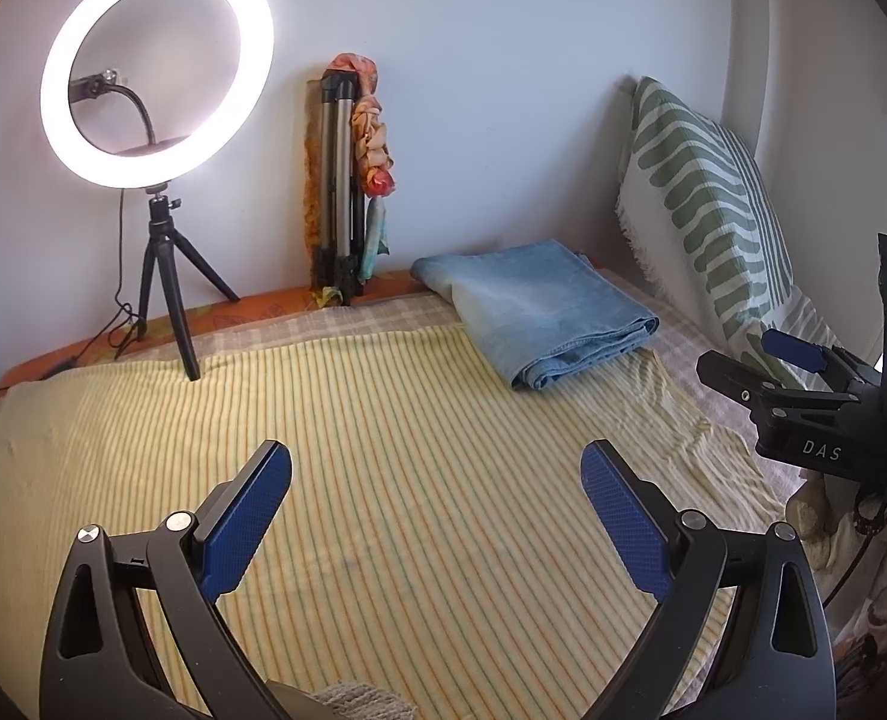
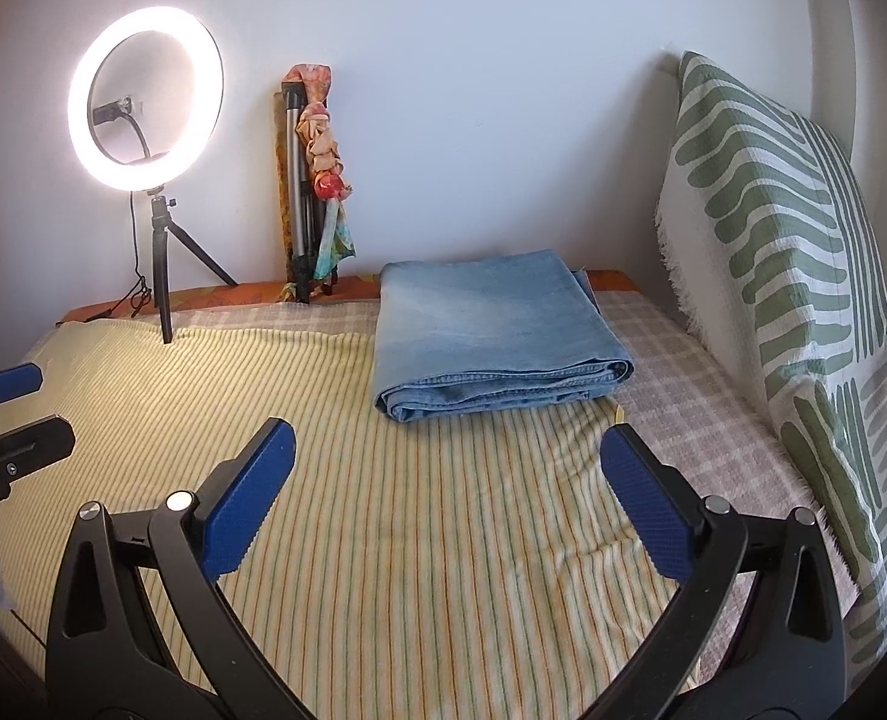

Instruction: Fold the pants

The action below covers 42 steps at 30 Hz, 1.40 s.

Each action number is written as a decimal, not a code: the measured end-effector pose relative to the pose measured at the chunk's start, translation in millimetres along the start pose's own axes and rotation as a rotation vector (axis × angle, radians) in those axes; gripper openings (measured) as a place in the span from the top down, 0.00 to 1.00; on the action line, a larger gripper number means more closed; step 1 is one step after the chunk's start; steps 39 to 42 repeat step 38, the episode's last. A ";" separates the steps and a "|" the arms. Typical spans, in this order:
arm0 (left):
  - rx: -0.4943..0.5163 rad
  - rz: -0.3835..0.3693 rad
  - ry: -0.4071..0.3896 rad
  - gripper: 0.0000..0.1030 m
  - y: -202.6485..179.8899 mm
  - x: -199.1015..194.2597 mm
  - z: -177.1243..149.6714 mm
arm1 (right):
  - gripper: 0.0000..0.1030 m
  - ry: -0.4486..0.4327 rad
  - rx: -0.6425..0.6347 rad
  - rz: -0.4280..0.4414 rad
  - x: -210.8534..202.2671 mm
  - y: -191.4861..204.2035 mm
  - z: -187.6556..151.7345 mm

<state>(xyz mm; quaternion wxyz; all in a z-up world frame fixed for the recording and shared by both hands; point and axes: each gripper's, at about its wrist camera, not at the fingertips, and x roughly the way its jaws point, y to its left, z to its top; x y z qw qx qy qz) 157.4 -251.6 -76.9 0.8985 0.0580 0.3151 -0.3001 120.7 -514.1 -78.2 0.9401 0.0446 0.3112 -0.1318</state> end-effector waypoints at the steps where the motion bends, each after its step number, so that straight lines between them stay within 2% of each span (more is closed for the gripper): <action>1: -0.001 0.000 0.000 0.06 0.2 0.1 0.0 | 0.00 0.001 -0.001 0.002 0.2 0.1 -0.2; 26: 0.013 0.001 0.006 0.05 0.7 -0.2 -1.6 | 0.00 0.012 -0.013 0.023 1.8 7.7 -0.9; 34: 0.032 0.036 -0.034 0.05 1.1 -5.8 -4.6 | 0.00 0.018 -0.016 0.027 3.0 9.9 -2.3; 42: 0.024 0.031 -0.031 0.05 1.7 -6.4 -4.4 | 0.00 0.017 -0.025 0.029 3.0 12.4 -2.7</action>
